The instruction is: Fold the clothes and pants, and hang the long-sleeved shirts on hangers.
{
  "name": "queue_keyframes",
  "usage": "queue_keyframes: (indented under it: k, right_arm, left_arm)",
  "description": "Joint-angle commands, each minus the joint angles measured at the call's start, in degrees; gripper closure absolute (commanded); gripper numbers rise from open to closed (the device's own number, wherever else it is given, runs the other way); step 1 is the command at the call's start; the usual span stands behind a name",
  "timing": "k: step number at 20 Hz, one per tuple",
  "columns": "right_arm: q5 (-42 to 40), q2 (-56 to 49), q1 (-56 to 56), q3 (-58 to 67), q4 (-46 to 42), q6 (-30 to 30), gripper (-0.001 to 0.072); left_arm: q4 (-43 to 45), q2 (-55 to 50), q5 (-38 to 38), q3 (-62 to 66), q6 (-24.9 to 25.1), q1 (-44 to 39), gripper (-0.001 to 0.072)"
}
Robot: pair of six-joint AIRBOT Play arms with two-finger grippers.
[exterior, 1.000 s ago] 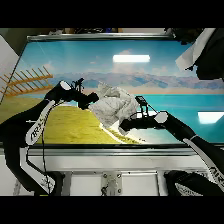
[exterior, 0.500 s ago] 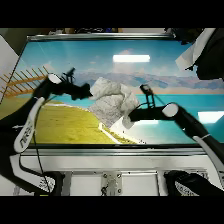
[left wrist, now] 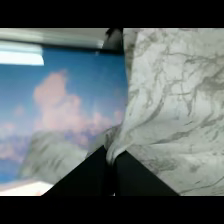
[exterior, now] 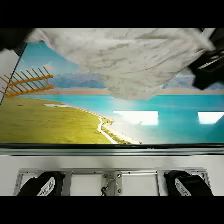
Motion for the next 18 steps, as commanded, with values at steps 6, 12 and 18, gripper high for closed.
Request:
queue_keyframes:
  k: [6,12,18]
  right_arm:
    - [6.01,5.46,-0.72,7.67,-0.46,15.30,0.0686]
    - [26.14,-7.34,-0.70,4.46,-0.52,24.00,0.0686]
    - [15.65,-29.68,-0.66,0.15,-12.35,21.38,0.0686]
  left_arm:
    - [0.48,16.31,4.37,0.02,0.94,0.44,0.0696]
    - [0.44,9.07,4.28,-17.03,0.94,0.42,0.0697]
    - [0.33,-20.52,14.88,-12.79,8.94,-7.02,0.0697]
